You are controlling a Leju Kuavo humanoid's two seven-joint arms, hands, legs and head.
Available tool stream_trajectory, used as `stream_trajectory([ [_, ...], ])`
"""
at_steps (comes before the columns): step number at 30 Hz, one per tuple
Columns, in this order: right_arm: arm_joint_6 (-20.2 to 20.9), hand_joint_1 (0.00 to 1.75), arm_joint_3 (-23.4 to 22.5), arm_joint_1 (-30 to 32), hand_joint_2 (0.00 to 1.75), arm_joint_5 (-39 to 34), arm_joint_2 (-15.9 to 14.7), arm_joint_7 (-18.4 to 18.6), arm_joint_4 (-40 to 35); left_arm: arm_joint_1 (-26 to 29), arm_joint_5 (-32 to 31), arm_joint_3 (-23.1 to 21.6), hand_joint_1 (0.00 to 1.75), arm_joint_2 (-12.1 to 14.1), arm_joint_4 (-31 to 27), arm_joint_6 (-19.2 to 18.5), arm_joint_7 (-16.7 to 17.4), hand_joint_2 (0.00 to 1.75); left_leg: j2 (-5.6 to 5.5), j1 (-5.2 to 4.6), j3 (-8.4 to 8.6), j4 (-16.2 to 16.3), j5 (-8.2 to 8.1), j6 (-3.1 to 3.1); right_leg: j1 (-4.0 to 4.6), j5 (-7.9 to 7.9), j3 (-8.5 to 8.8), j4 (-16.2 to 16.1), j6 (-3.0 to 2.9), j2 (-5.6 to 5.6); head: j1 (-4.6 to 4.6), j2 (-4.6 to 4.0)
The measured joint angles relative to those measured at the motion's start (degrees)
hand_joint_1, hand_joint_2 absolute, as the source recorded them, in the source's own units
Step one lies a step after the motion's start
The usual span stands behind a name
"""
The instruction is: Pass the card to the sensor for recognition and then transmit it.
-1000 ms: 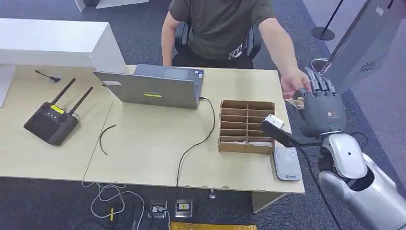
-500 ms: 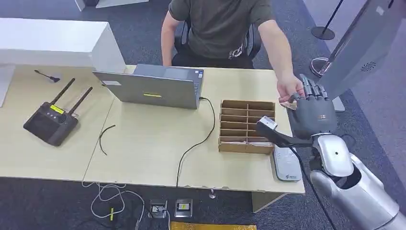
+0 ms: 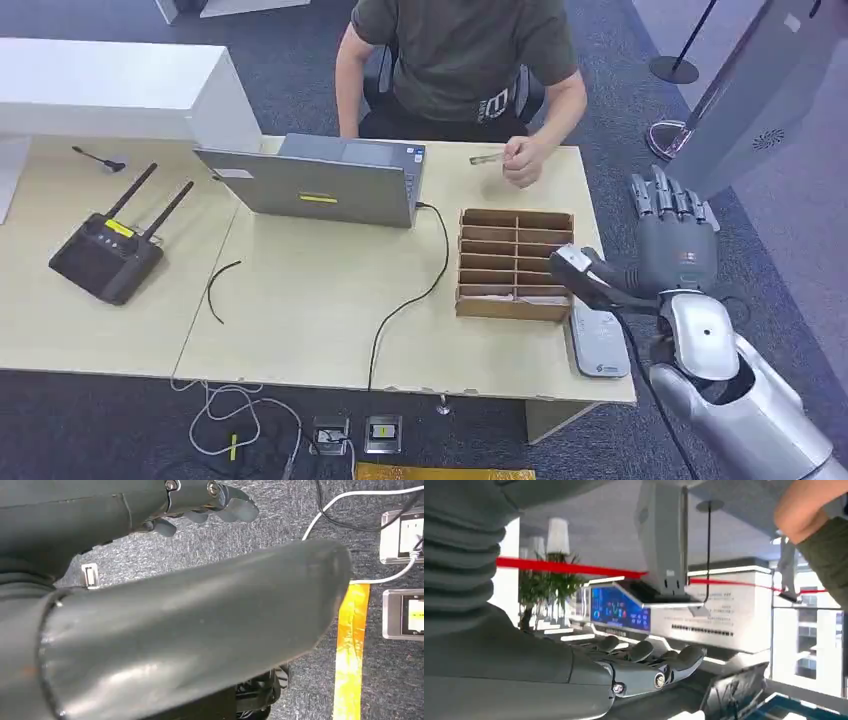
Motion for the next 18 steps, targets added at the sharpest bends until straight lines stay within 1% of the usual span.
stream_trajectory([
  [2, 1.24, 0.0, -0.39, 0.7, 0.0, -2.94, 0.02, 0.04, -0.26, 0.0, -0.48, 0.0, 0.0, 0.0, 0.0, -0.13, 0.39, 0.0, 0.0, 0.0, 0.0, 0.0, 0.0, 0.0, 0.0, 0.0, 0.0, 0.0, 0.0, 0.0, 0.02, 0.0],
  [3, 2.38, 0.0, -0.61, 1.09, 0.0, -4.38, 0.02, 0.65, -0.65, 0.0, -0.76, -0.02, 0.0, 0.0, 0.0, -0.24, 0.68, 0.0, 0.0, 0.0, 0.0, 0.0, 0.0, 0.0, 0.0, 0.0, -0.01, 0.0, 0.0, 0.0, 0.0, 0.0],
  [7, 8.6, 0.0, -0.59, 2.21, 0.0, -8.94, -0.31, 4.75, -3.3, 0.0, -1.64, -0.42, 0.0, 0.09, 0.07, -0.26, 1.14, 0.0, 0.01, 0.0, 0.0, 0.0, 0.0, 0.0, 0.0, 0.0, -0.01, 0.0, 0.0, 0.0, 0.02, 0.0],
  [10, 9.97, 0.0, -0.5, 2.49, 0.0, -9.65, -0.7, 5.49, -5.31, 0.0, -1.7, -0.42, 0.0, 0.17, 0.09, -0.24, 1.16, 0.0, 0.01, 0.0, 0.01, 0.0, 0.0, 0.0, 0.0, 0.0, -0.01, 0.0, 0.0, 0.02, 0.0, 0.0],
  [11, 10.21, 0.0, -0.48, 2.53, 1.75, -9.76, -0.79, 5.62, -6.01, 0.0, -1.73, -0.44, 0.0, 0.17, 0.09, -0.22, 1.16, 0.0, 0.02, 0.0, 0.02, 0.0, 0.0, 0.0, 0.0, 0.0, -0.01, 0.0, 0.0, 0.02, 0.0, 0.0],
  [15, 11.58, 0.0, -0.28, 2.78, 1.75, -10.88, -1.29, 5.73, -8.43, -0.01, -2.4, -0.46, 0.0, 0.22, 0.11, -0.02, 1.2, 0.0, 0.02, 0.0, 0.02, 0.0, 0.0, 0.0, 0.0, 0.0, -0.01, 0.0, 0.0, 0.02, 0.0, 0.0],
  [18, 13.07, 0.0, -0.28, 3.81, 1.75, -7.63, -1.79, 5.73, -11.01, -0.09, -2.47, -0.48, 0.0, 0.42, 0.13, 0.24, 1.2, 0.0, 0.01, 0.01, 0.03, 0.0, 0.0, 0.0, 0.01, 0.0, 0.0, 0.0, 0.0, 0.01, 0.02, 0.0],
])
